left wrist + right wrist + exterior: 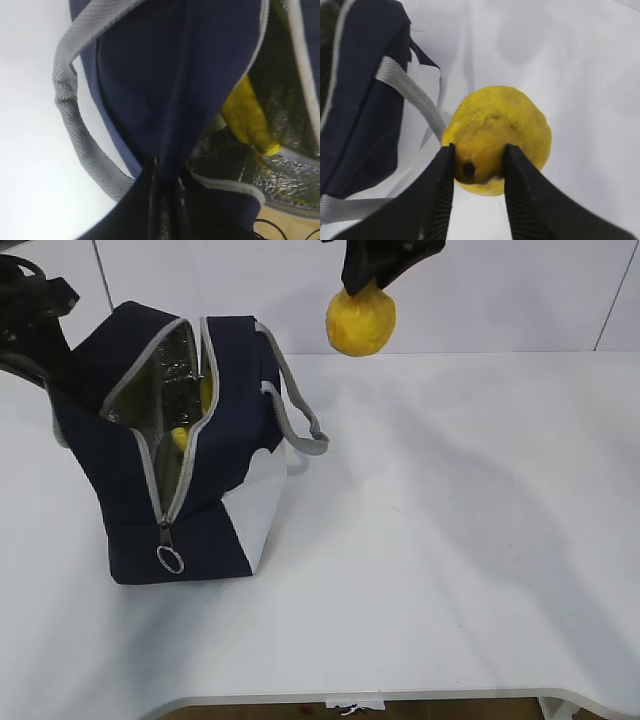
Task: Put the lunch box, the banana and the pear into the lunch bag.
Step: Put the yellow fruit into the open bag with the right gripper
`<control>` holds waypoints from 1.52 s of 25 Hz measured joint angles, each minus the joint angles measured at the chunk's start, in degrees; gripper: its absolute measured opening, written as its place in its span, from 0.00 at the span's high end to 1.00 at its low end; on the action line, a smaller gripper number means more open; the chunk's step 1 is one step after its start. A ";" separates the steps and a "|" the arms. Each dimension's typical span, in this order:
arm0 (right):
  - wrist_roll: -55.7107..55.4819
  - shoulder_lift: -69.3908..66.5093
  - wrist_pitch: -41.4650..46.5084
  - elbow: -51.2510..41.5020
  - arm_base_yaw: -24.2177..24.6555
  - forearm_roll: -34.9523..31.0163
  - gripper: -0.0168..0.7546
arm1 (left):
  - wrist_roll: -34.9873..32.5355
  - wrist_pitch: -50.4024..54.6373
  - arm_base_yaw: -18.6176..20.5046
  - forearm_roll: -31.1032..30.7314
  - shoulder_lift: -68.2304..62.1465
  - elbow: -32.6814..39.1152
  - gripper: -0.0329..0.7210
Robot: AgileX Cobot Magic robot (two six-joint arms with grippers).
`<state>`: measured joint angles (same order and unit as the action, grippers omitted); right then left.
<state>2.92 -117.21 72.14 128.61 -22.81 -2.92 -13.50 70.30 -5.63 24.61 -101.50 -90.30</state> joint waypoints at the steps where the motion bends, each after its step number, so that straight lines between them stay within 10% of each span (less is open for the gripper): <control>1: 0.00 0.66 0.00 0.00 0.00 -0.59 0.65 | 0.00 0.00 0.00 0.79 0.00 0.00 0.95; 25: 9.10 -7.04 -6.22 0.00 0.00 -42.64 0.66 | 0.12 0.00 0.00 9.78 0.24 0.00 0.95; 34: 11.23 -10.69 -8.13 0.00 0.00 -44.86 0.65 | 0.12 0.00 0.00 9.78 1.40 0.00 0.95; 38: 11.27 -10.69 -8.13 0.00 0.00 -44.49 0.50 | 0.12 0.00 0.00 9.78 1.60 0.00 0.95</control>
<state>14.19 -127.90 64.02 128.61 -22.81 -47.41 -13.38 70.30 -5.63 34.39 -99.90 -90.30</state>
